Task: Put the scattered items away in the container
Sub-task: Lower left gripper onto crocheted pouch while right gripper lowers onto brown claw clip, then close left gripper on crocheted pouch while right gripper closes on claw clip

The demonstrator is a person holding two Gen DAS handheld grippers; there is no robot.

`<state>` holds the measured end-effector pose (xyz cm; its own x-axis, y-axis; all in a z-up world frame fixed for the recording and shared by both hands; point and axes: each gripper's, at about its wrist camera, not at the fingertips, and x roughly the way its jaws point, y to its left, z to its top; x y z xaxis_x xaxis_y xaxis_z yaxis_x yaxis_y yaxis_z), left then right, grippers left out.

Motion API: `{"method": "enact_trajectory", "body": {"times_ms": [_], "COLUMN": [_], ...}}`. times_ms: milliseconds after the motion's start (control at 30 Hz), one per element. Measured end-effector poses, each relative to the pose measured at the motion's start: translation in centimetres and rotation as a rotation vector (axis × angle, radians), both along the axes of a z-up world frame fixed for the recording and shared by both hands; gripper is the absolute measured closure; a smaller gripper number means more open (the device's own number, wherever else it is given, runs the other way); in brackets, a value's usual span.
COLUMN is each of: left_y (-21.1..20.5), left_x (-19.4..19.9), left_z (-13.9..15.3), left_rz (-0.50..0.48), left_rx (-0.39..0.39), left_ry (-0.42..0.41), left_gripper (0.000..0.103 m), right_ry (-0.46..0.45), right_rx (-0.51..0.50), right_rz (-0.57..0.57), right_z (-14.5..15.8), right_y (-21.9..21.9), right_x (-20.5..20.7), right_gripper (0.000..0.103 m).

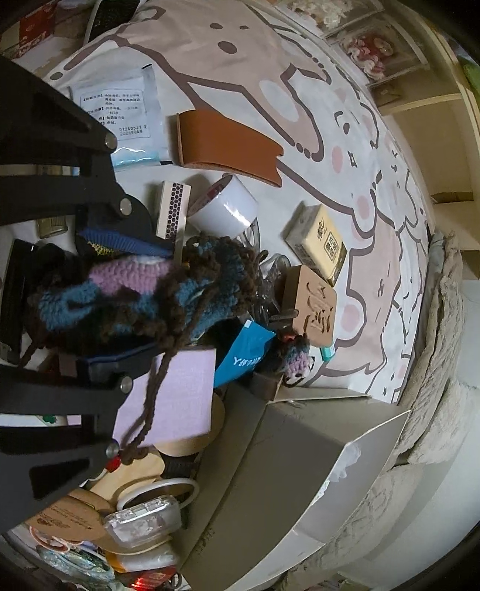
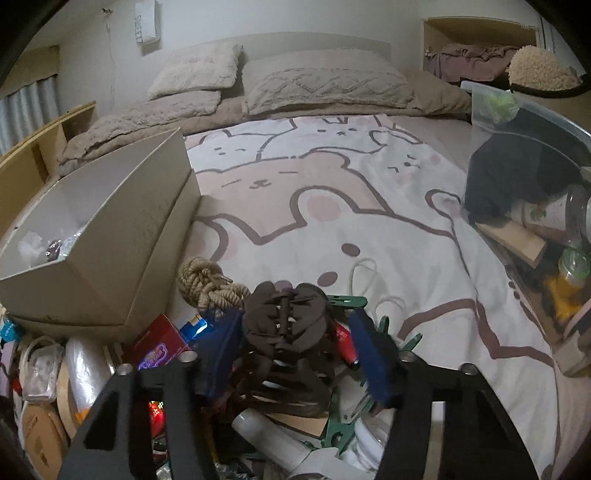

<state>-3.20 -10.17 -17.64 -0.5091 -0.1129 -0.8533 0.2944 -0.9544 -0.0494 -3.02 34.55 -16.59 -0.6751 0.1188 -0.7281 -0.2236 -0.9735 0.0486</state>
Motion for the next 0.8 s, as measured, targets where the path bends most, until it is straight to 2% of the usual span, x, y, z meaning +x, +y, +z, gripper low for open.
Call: {"method": "enact_trajectory", "body": {"times_ms": [100,333,633,800], "left_y": [-0.2,-0.1,-0.8,-1.2], "left_x": [0.0,0.2,0.5,0.7], "left_z": [0.1,0.7,2.5,3.3], "left_rz": [0.006,0.006,0.017,0.019], "left_rx": [0.007,-0.012,-0.035,-0.017], "left_ry": [0.007,0.039,0.114,0.140], "left_gripper": [0.063,0.067,0.069,0.069], "right_ry": [-0.001,0.030,0.124,0.169], "right_rx": [0.006,0.131,0.074,0.030], "right_rz": [0.017,0.022,-0.013,-0.002], "right_z": [-0.1,0.5,3.2,4.3], "right_y": [-0.3,-1.8,-0.9,-1.1], "right_x": [0.0,0.3,1.0,1.6], "right_gripper": [0.058,0.058,0.058,0.058]}}
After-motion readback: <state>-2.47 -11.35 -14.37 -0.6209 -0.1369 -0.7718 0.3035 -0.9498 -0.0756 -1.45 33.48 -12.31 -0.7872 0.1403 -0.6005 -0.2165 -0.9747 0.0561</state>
